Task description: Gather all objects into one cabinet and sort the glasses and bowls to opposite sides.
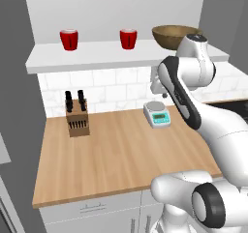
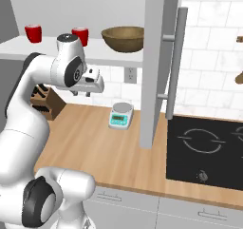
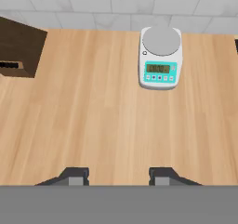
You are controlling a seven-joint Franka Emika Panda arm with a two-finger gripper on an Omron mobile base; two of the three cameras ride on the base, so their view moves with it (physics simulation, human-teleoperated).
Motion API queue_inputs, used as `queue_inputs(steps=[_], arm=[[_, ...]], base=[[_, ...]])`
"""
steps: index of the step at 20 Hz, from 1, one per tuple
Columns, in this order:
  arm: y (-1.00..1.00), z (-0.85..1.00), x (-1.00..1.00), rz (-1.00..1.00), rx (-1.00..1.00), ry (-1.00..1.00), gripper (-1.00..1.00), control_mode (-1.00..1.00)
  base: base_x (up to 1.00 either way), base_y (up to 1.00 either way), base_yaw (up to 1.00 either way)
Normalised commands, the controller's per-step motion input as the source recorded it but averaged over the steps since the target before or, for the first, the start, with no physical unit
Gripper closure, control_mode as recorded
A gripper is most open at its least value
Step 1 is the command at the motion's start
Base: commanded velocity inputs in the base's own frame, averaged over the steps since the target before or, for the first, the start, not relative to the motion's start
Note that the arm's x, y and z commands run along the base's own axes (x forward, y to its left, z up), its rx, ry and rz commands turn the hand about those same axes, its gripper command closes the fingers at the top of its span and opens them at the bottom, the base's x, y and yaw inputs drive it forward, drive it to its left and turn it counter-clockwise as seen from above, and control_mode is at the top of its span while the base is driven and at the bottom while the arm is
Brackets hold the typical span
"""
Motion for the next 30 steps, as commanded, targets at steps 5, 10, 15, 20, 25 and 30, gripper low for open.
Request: queue_inputs(steps=[5, 10, 15, 20, 25, 30], arm=[[0.0, 0.0, 0.0, 0.0, 0.0, 0.0, -1.0, 1.0], [0.0, 0.0, 0.0, 0.0, 0.0, 0.0, -1.0, 1.0], [0.0, 0.0, 0.0, 0.0, 0.0, 0.0, -1.0, 1.0], [0.0, 0.0, 0.0, 0.0, 0.0, 0.0, -1.0, 1.0], [0.0, 0.0, 0.0, 0.0, 0.0, 0.0, -1.0, 1.0], [0.0, 0.0, 0.0, 0.0, 0.0, 0.0, -1.0, 1.0]], base=[[-0.02, 0.0, 0.0], [-0.44, 0.0, 0.0], [-0.79, -0.01, 0.0], [-0.78, -0.02, 0.0], [-0.82, -0.2, 0.0], [-0.53, -0.17, -0.09]])
